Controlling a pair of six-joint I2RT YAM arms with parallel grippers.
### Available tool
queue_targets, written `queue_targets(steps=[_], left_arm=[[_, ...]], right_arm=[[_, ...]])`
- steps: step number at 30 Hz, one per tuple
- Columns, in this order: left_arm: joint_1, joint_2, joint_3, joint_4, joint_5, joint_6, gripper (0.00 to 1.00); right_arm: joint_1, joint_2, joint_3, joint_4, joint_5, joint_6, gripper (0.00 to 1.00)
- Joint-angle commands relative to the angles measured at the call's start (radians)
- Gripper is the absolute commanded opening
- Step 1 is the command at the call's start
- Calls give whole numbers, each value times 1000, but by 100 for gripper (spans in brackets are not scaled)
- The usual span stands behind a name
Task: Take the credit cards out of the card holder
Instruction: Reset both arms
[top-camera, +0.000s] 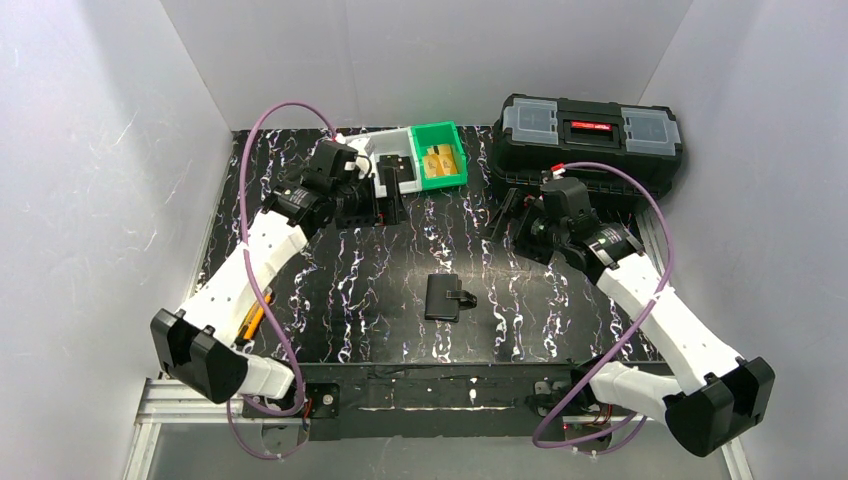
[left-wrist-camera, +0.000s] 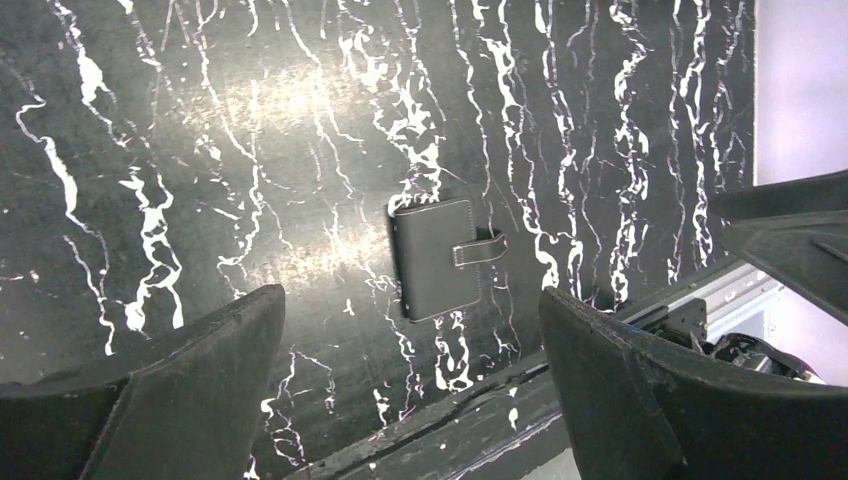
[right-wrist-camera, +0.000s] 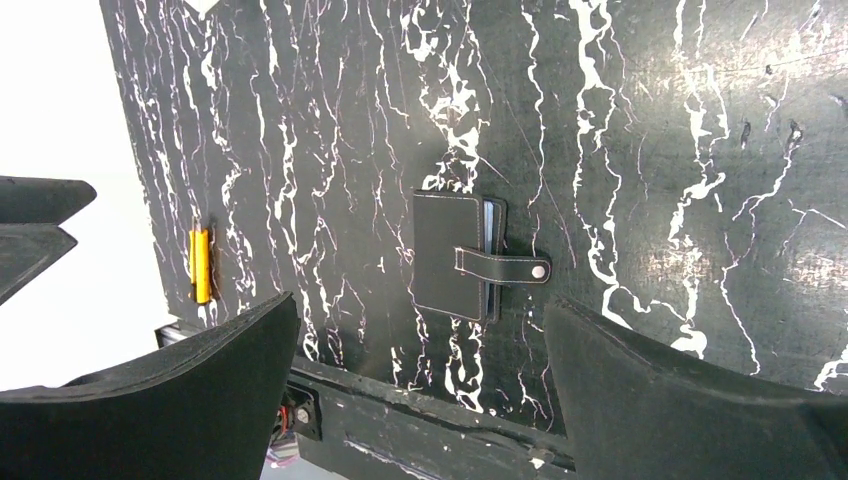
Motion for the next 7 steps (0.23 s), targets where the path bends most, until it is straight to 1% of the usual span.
queue_targets(steps=[1, 7], left_arm=[[12, -29, -20, -35, -22, 6, 98], [13, -50, -42, -17, -10, 15, 98]], right_arm=[[-3, -15, 48, -4, 20, -25, 98], [-3, -25, 37, -3, 21, -26, 98]])
